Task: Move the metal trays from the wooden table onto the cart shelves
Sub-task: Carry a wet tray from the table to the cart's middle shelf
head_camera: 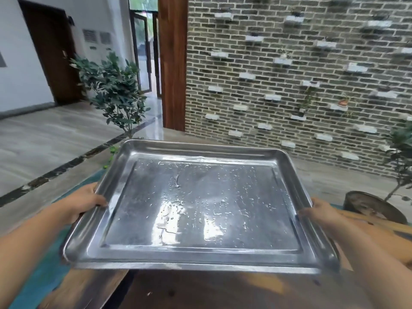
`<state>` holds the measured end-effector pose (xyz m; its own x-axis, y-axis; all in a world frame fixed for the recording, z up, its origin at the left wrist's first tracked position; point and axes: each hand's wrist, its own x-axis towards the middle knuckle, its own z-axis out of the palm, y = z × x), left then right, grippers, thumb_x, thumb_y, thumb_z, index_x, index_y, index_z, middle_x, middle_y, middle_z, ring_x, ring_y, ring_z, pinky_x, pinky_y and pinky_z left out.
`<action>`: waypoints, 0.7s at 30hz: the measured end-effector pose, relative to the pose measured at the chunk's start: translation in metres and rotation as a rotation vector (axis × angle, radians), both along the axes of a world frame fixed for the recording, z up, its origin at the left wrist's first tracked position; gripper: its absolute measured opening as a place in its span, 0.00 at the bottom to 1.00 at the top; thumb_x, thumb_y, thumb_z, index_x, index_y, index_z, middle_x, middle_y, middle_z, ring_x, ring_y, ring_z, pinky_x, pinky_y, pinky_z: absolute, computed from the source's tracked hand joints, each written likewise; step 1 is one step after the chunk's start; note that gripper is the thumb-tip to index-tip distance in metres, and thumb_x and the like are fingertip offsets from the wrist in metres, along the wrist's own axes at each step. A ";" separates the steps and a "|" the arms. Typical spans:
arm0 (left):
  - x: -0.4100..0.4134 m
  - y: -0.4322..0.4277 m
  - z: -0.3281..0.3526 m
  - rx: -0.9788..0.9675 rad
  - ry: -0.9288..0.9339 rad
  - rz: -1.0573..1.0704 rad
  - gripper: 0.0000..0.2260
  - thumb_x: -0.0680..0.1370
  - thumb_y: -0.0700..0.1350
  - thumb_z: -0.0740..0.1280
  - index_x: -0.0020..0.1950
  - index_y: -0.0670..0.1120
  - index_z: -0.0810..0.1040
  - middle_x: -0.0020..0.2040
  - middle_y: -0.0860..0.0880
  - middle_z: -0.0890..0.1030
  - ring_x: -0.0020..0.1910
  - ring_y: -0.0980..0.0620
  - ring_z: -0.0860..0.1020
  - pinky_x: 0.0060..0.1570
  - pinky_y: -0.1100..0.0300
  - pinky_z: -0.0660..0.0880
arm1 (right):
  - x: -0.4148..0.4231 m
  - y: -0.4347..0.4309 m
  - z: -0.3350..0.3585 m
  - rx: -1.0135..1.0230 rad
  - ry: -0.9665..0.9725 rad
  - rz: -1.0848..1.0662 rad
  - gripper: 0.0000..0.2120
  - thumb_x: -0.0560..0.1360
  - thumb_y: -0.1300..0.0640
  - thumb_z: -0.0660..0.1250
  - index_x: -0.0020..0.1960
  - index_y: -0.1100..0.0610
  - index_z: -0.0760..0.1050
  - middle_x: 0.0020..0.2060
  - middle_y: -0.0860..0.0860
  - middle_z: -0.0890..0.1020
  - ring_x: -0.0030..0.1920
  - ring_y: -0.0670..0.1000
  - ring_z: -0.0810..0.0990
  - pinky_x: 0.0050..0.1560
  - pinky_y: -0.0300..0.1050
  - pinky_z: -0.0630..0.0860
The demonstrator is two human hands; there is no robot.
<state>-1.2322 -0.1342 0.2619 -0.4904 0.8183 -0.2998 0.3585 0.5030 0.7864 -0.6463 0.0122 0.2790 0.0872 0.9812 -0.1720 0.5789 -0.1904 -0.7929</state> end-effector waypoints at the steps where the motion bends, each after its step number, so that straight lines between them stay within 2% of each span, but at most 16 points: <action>1: -0.005 -0.013 -0.001 0.002 -0.009 0.038 0.14 0.72 0.28 0.67 0.55 0.41 0.76 0.41 0.35 0.83 0.34 0.38 0.82 0.34 0.50 0.79 | -0.009 0.005 0.000 -0.018 0.021 0.034 0.08 0.71 0.74 0.67 0.44 0.63 0.76 0.21 0.53 0.79 0.18 0.47 0.76 0.17 0.34 0.69; 4: -0.011 -0.060 -0.005 -0.004 -0.035 0.138 0.17 0.72 0.27 0.67 0.57 0.43 0.75 0.45 0.32 0.82 0.38 0.36 0.82 0.40 0.45 0.80 | -0.037 0.021 -0.006 -0.043 0.039 0.158 0.09 0.71 0.74 0.67 0.45 0.61 0.77 0.25 0.56 0.80 0.19 0.48 0.78 0.18 0.35 0.69; 9: -0.007 -0.158 -0.009 -0.002 -0.011 0.343 0.17 0.70 0.26 0.65 0.55 0.42 0.76 0.39 0.34 0.82 0.33 0.39 0.81 0.35 0.48 0.79 | -0.096 0.039 -0.020 -0.059 0.039 0.363 0.10 0.70 0.74 0.68 0.44 0.61 0.79 0.23 0.51 0.81 0.21 0.48 0.78 0.19 0.34 0.70; 12: -0.001 -0.228 -0.008 -0.009 -0.007 0.496 0.19 0.67 0.29 0.69 0.55 0.44 0.76 0.43 0.32 0.81 0.36 0.37 0.81 0.37 0.47 0.79 | -0.145 0.043 -0.030 -0.088 0.077 0.515 0.13 0.69 0.74 0.68 0.49 0.61 0.79 0.30 0.57 0.82 0.27 0.54 0.80 0.29 0.41 0.77; 14: 0.006 -0.278 -0.004 -0.021 -0.007 0.608 0.20 0.67 0.30 0.70 0.55 0.45 0.76 0.40 0.34 0.82 0.33 0.39 0.81 0.35 0.49 0.78 | -0.185 0.038 -0.033 -0.105 0.094 0.641 0.16 0.69 0.74 0.68 0.51 0.58 0.79 0.34 0.59 0.83 0.31 0.56 0.81 0.36 0.45 0.78; 17: 0.022 -0.356 0.001 -0.030 0.009 0.756 0.20 0.67 0.30 0.70 0.56 0.43 0.75 0.37 0.35 0.81 0.31 0.41 0.79 0.33 0.51 0.77 | -0.245 0.022 -0.038 -0.105 0.103 0.784 0.15 0.68 0.76 0.67 0.49 0.61 0.80 0.27 0.53 0.83 0.27 0.54 0.80 0.30 0.42 0.77; 18: 0.030 -0.382 0.002 -0.028 0.005 0.803 0.20 0.68 0.29 0.69 0.56 0.43 0.75 0.38 0.34 0.81 0.31 0.40 0.80 0.33 0.50 0.77 | -0.265 0.014 -0.039 -0.103 0.107 0.833 0.14 0.68 0.77 0.67 0.49 0.63 0.79 0.28 0.54 0.82 0.28 0.54 0.79 0.31 0.42 0.77; 21: 0.060 -0.455 0.009 -0.021 0.015 0.942 0.16 0.70 0.27 0.67 0.54 0.42 0.75 0.35 0.36 0.80 0.30 0.41 0.79 0.33 0.49 0.77 | -0.323 -0.022 -0.042 -0.110 0.079 0.983 0.13 0.68 0.73 0.70 0.51 0.63 0.79 0.37 0.59 0.82 0.38 0.58 0.80 0.41 0.47 0.77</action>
<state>-1.1722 -0.5887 0.2707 -0.9512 0.0777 -0.2986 -0.1931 0.6050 0.7724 -0.9692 -0.0096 0.2374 -0.7724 0.5895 -0.2366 0.4652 0.2714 -0.8426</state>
